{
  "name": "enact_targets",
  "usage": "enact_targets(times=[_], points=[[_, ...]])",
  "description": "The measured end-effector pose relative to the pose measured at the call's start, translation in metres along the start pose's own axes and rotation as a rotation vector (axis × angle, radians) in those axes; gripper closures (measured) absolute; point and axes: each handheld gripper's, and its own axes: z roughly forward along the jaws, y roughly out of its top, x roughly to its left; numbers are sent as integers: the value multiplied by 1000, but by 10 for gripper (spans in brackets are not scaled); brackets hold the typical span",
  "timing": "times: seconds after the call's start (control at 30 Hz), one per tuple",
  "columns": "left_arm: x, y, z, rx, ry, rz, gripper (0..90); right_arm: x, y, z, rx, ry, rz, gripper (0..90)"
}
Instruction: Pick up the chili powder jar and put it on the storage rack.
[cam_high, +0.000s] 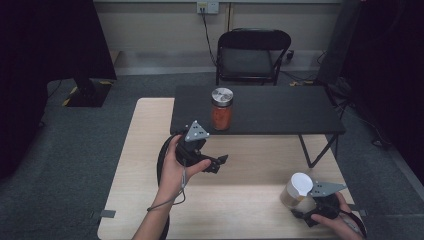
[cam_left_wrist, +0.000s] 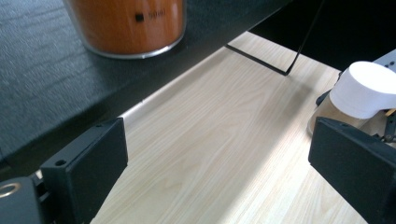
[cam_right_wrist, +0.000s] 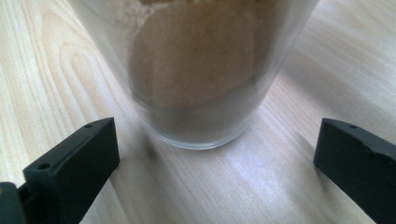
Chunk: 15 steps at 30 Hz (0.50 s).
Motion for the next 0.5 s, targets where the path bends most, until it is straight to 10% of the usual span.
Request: enact_targets(times=[0.5], points=[[2,-23,14,17,3,-24,42,0,0,0,0,0,0,0]])
